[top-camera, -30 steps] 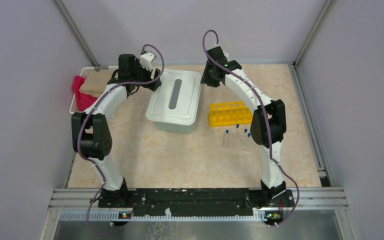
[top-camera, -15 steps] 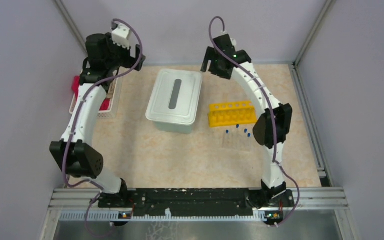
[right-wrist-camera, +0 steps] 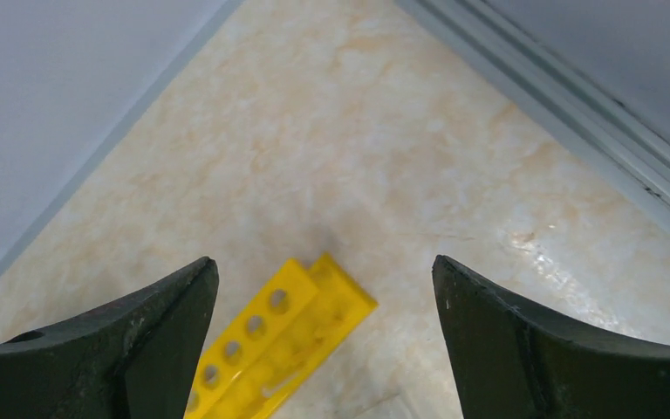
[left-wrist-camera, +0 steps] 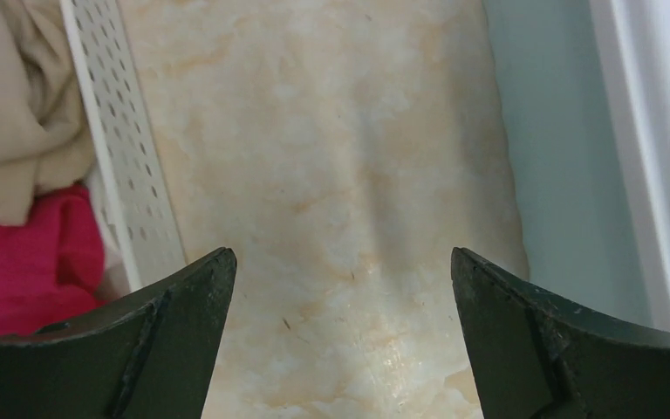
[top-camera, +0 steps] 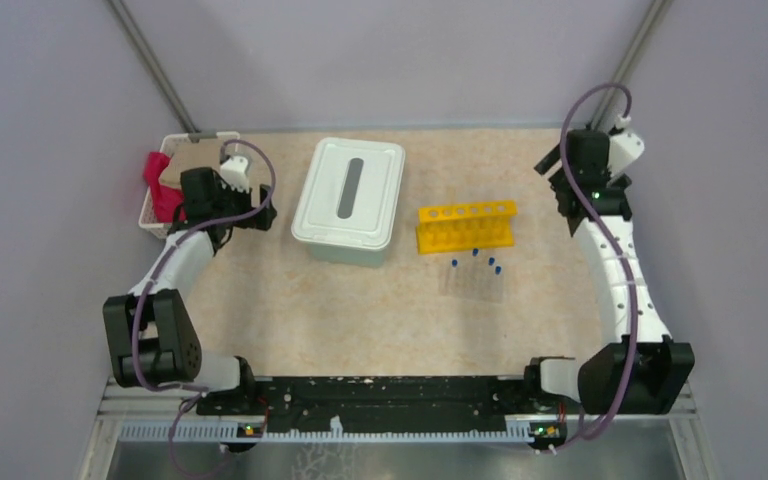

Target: Organize the chemistry lab equipment

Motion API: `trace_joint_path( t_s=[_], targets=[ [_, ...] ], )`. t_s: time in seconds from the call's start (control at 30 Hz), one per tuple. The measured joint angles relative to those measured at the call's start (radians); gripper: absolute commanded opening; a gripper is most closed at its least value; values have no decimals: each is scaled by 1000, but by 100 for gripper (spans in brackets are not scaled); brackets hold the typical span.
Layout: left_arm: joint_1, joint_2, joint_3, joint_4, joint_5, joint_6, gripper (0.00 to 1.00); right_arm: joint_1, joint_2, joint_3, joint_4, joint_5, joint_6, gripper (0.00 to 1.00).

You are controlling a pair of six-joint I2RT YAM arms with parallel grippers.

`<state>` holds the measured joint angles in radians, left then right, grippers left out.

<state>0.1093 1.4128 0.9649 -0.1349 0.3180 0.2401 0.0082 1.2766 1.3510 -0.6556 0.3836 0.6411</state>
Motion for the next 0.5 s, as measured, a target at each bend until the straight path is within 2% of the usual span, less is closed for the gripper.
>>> trace_joint_path(
  t_s=[0.1,0.27,0.5],
  targets=[
    [0,-3,-104,85,1,0,99,-5,-50,-222,142,115,-4,99],
    [0,5,-185,194,43,-32,99,-5,-72,-573,328,243,-51,99],
    [0,-7,-454,578,110,-94,99,-5,-119,-863,703,334,-143,99]
  ],
)
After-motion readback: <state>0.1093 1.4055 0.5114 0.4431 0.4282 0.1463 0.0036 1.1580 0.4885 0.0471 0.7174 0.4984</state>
